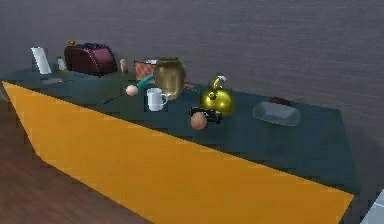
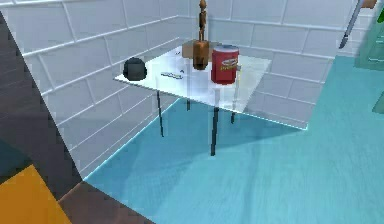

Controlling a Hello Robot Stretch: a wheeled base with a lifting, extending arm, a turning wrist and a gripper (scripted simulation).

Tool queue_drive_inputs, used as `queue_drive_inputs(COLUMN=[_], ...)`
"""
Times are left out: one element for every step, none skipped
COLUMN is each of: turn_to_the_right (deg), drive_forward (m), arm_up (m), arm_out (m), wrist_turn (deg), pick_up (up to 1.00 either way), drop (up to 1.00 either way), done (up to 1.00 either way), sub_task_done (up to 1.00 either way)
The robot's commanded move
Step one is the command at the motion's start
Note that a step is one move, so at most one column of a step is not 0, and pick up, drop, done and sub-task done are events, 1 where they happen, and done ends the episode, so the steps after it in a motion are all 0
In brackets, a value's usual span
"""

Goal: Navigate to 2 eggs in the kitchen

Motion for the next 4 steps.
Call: queue_drive_inputs(turn_to_the_right=[0.0, -45.0, 0.0, 45.0], drive_forward=[0.0, 0.0, 0.6, 0.0], arm_up=[0.0, 0.0, 0.0, 0.0], arm_out=[0.0, 0.0, 0.0, 0.0], wrist_turn=[0.0, 0.0, 0.0, 0.0], pick_up=[0.0, 0.0, 0.0, 0.0], drop=[0.0, 0.0, 0.0, 0.0], done=[0.0, 0.0, 0.0, 0.0], sub_task_done=[1.0, 0.0, 0.0, 0.0])
